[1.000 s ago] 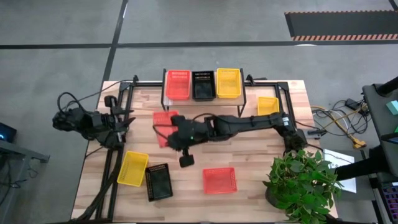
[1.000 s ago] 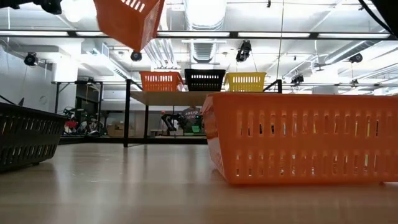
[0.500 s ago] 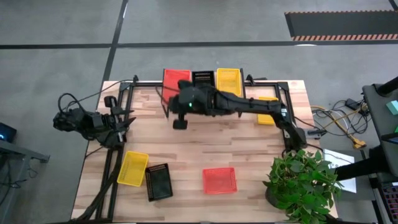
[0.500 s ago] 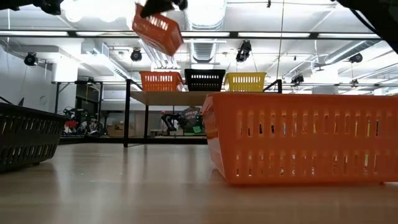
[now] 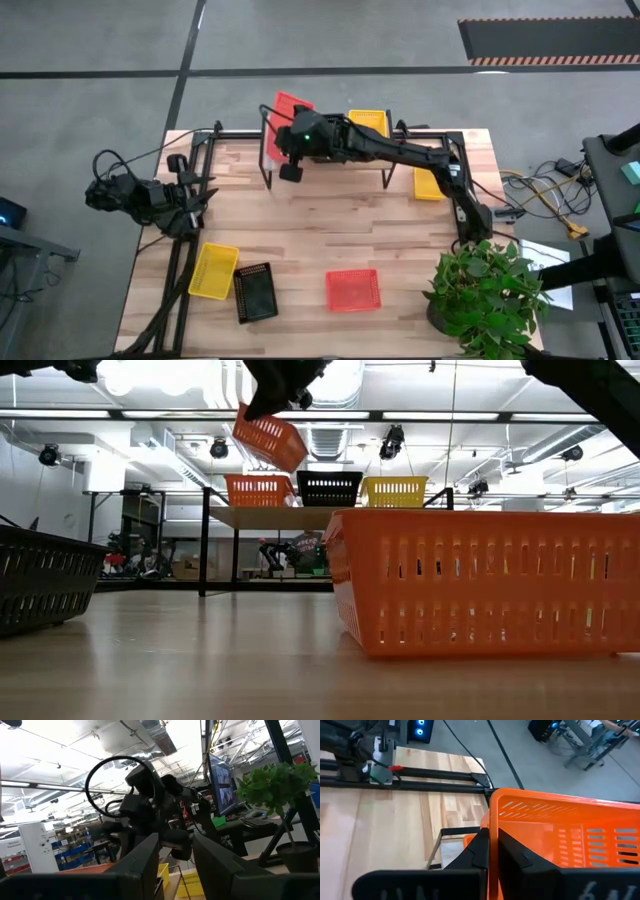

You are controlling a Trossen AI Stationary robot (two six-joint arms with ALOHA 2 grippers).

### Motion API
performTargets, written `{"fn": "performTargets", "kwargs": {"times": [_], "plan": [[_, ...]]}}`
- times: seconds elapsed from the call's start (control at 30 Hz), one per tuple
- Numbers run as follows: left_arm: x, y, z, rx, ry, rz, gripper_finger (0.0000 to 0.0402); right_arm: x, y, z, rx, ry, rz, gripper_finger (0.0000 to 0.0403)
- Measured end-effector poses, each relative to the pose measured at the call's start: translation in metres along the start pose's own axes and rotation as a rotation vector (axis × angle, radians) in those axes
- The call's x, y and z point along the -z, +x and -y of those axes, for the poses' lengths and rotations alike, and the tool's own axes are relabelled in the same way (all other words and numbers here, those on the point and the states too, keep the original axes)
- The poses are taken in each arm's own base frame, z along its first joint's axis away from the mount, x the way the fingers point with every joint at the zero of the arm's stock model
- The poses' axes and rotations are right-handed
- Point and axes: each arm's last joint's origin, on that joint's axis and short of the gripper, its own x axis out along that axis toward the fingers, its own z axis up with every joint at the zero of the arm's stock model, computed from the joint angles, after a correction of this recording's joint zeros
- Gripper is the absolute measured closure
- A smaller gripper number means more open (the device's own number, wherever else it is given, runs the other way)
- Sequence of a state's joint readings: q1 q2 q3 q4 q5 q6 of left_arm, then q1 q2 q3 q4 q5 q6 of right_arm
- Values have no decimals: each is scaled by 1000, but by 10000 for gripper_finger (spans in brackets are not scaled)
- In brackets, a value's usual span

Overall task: Stack baskets on shelf by color
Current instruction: Stack the top orange basket into the orange basket on the shelf

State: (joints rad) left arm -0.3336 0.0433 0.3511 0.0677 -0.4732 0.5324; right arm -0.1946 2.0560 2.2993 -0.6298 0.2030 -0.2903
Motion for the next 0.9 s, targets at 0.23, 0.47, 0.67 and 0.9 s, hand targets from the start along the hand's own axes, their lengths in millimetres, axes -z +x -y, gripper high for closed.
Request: {"fn": "performTargets", "kwargs": {"times": [0.23, 0.47, 0.67, 0.9], "plan": [[0, 0, 0, 0, 0, 0, 297, 12, 11, 6, 13, -10, -22, 390], [0, 0, 0, 0, 1, 0, 297, 22, 19, 0, -3, -62, -54, 390], [0, 0, 0, -1, 0, 1, 297, 23, 20, 0, -3, -78, -57, 390], [0, 0, 0, -1, 0, 2, 297, 24, 20, 0, -3, -69, -58, 390]]}}
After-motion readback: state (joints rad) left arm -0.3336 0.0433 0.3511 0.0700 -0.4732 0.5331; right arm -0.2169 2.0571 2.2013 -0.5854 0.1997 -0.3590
